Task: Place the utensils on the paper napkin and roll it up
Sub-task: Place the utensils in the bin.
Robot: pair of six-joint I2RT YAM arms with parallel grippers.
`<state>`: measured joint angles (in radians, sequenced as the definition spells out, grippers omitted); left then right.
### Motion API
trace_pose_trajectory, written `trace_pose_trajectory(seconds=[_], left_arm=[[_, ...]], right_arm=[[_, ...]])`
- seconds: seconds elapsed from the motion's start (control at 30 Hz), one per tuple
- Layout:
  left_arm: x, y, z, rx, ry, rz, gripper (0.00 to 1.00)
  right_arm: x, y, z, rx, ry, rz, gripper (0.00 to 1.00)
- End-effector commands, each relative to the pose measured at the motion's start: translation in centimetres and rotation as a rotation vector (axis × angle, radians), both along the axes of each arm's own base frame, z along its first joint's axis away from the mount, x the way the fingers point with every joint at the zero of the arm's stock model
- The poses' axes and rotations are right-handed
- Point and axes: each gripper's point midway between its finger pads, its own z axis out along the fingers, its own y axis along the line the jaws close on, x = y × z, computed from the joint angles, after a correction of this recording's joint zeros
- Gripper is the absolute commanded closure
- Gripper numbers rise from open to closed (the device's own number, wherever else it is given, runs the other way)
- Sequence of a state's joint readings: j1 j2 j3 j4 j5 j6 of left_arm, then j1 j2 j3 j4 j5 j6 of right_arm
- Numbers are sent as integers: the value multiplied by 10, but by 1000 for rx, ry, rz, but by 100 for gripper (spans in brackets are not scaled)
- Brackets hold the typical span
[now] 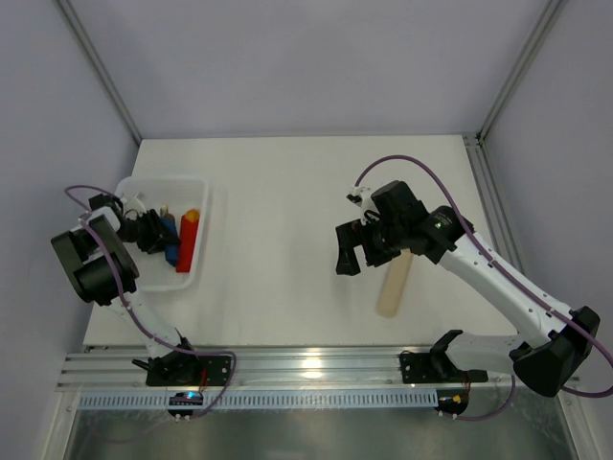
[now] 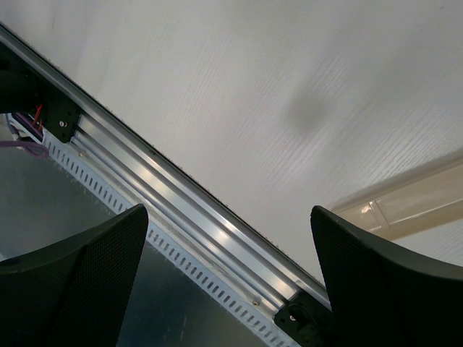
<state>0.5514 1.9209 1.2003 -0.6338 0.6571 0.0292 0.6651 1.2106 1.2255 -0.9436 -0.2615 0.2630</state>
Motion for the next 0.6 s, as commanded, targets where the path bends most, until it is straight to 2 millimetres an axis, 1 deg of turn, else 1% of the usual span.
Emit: trace_pose_trajectory(seconds=[0.0, 0.27, 0.3, 0.33, 0.4, 0.57], left_arm=[[-6, 20, -14, 110, 56, 13, 60], [-7, 25, -6, 140, 56, 28, 57], [-6, 25, -4, 144, 51, 27, 57], [-6, 26, -2, 146, 51, 34, 53], [-4, 29, 5, 169, 33, 46, 53], [-2, 34, 10, 196, 33, 73, 51]], right_arm=[[1, -1, 13, 29, -43, 8, 4], [1, -1, 12, 29, -41, 7, 4], [1, -1, 12, 31, -43, 7, 4], [1, -1, 12, 30, -42, 7, 4], [1, -1, 12, 31, -43, 7, 4], [1, -1, 12, 29, -43, 8, 4]])
